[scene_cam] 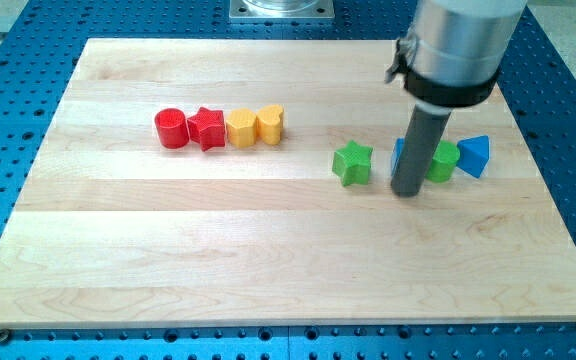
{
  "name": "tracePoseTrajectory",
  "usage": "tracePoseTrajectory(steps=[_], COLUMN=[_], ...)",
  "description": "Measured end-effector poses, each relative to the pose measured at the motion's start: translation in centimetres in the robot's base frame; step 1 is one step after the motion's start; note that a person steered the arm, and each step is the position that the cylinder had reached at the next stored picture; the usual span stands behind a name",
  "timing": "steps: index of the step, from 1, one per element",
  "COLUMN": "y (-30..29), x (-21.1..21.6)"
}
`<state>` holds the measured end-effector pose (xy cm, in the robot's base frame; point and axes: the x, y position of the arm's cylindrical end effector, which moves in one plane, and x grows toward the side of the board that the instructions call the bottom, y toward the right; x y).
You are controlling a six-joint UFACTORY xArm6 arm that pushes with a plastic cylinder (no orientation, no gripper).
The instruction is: Slide the cube to the top of the green star
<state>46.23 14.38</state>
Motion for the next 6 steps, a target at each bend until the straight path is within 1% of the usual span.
tracePoseTrajectory(steps=[1, 2, 3, 4, 5, 6], y=[0.7, 0.9, 4.8, 8.2, 5.4, 3.4], x=[-4.3, -11.4, -13.1, -11.9, -15.5, -16.5])
